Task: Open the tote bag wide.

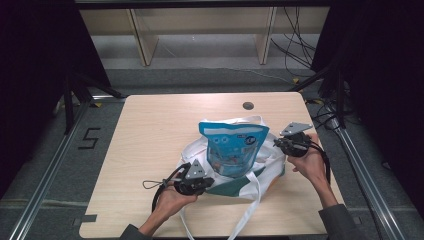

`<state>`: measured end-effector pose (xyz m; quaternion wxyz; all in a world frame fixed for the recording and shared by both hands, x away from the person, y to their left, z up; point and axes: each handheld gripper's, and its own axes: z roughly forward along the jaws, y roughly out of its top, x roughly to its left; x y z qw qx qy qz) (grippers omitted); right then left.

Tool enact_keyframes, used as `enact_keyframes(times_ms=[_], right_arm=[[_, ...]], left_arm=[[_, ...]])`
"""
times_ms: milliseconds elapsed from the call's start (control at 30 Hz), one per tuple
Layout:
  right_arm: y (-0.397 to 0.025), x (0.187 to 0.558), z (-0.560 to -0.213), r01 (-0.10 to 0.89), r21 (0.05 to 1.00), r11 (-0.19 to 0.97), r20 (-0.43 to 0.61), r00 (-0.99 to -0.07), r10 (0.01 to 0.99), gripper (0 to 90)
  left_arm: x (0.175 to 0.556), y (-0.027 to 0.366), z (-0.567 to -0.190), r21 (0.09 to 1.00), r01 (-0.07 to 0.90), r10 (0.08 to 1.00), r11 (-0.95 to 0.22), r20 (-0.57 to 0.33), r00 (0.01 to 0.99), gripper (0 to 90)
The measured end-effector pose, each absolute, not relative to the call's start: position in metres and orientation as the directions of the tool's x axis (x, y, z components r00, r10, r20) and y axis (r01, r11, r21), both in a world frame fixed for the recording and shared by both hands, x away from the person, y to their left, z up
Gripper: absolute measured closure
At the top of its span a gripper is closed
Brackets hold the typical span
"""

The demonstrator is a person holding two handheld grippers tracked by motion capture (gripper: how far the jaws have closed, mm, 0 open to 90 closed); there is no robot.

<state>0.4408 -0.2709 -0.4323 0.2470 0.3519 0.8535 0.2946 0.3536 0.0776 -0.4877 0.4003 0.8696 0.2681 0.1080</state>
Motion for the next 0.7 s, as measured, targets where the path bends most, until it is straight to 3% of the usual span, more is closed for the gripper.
enact_keyframes(times_ms=[67,267,600,700], right_arm=[[-0.274,0.449,-0.449,0.492,0.656,0.572,-0.186,-0.630,0.754,88.3],[-0.270,0.464,-0.491,0.538,0.619,0.572,-0.175,-0.616,0.768,88.6],[-0.274,0.475,-0.486,0.532,0.649,0.543,-0.168,-0.596,0.785,86.7],[-0.276,0.480,-0.481,0.546,0.674,0.497,-0.157,-0.551,0.819,78.7]], left_arm=[[0.354,0.081,-0.499,0.739,0.402,0.561,-0.540,-0.040,0.827,89.1],[0.353,0.074,-0.504,0.711,0.357,0.554,-0.606,0.055,0.831,89.3],[0.360,0.068,-0.504,0.721,0.381,0.571,-0.579,0.025,0.820,89.1],[0.369,0.063,-0.507,0.751,0.408,0.586,-0.520,-0.034,0.810,89.1]])
